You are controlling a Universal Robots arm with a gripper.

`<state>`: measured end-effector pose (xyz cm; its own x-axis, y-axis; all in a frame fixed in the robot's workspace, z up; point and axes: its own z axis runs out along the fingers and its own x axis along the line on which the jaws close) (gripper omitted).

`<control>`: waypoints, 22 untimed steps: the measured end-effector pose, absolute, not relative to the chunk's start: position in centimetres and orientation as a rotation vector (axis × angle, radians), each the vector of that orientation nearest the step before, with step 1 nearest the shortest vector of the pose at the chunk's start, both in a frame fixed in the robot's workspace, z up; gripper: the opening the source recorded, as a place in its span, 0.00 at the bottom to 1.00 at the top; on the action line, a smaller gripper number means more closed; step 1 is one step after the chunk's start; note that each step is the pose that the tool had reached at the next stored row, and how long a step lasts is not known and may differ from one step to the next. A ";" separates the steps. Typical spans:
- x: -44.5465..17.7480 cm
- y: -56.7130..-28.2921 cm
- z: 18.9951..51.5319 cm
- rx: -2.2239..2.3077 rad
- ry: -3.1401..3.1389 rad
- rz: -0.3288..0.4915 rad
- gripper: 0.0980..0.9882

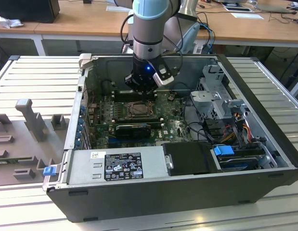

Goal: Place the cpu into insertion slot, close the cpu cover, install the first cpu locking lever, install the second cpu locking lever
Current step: 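Install the first cpu locking lever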

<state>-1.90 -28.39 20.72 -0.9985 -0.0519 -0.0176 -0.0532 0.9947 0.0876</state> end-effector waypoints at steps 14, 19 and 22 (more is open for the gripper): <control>-1.9 -28.6 20.1 -0.083 3.122 0.141 0.01; -1.8 -28.6 20.4 -0.082 3.120 0.161 0.01; -1.8 -28.6 21.9 -0.082 3.121 0.160 0.01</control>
<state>-1.83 -28.59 21.88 -0.9985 -0.0517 -0.0184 -0.0534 0.9934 0.1016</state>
